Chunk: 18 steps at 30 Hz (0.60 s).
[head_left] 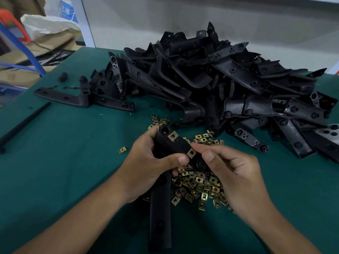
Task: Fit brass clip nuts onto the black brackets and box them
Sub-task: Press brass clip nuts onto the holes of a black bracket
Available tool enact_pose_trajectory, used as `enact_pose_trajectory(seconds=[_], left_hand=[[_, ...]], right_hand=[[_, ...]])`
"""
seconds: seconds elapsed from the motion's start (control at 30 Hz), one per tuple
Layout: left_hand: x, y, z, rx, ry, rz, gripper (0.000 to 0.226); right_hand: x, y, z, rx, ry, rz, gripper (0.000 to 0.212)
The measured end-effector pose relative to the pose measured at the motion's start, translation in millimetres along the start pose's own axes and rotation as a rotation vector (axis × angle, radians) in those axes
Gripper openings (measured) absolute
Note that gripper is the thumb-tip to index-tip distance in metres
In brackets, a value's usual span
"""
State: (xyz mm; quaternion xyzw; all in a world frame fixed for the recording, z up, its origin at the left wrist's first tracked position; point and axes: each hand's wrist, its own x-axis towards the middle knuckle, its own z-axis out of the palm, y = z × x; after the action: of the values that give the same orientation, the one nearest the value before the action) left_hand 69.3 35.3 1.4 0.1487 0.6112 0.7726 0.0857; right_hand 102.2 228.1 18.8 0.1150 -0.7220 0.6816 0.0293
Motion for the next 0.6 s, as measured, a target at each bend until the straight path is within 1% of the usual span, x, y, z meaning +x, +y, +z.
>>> enact_pose_trajectory(seconds=[0.1, 0.17, 0.23, 0.3, 0.4, 0.47, 0.6], left_hand=[[0.5, 0.0, 0.5, -0.003, -0.009, 0.002, 0.032], [0.7, 1.7, -1.4, -0.006, -0.031, -0.006, 0.030], [0.3, 3.5, -2.5, -0.005, -0.093, -0.022, 0.026], [-0.9, 4.8, 0.2, -0.015, -0.172, -0.041, 0.032], [-3.6, 6.2, 6.3, -0.048, -0.299, -0.101, 0.036], [-4.7, 6.1, 7.9, -0.008, -0.326, -0.142, 0.040], [-7.0, 7.9, 8.4, 0.041, -0.357, -0.184, 0.046]], right_hand=[[0.4, 0.3, 0.7, -0.024, -0.028, 0.005, 0.017], [-0.2, 1.2, 0.0, -0.018, -0.051, 0.008, 0.024], [0.7, 1.7, -2.5, -0.019, -0.055, 0.030, 0.032], [3.6, 0.8, -5.5, -0.022, -0.064, 0.060, 0.034], [6.0, -1.3, -4.6, 0.049, -0.207, 0.081, 0.025], [5.4, -3.0, -2.7, 0.132, -0.289, 0.113, 0.019], [4.5, -4.9, -3.1, 0.230, -0.351, 0.199, 0.021]])
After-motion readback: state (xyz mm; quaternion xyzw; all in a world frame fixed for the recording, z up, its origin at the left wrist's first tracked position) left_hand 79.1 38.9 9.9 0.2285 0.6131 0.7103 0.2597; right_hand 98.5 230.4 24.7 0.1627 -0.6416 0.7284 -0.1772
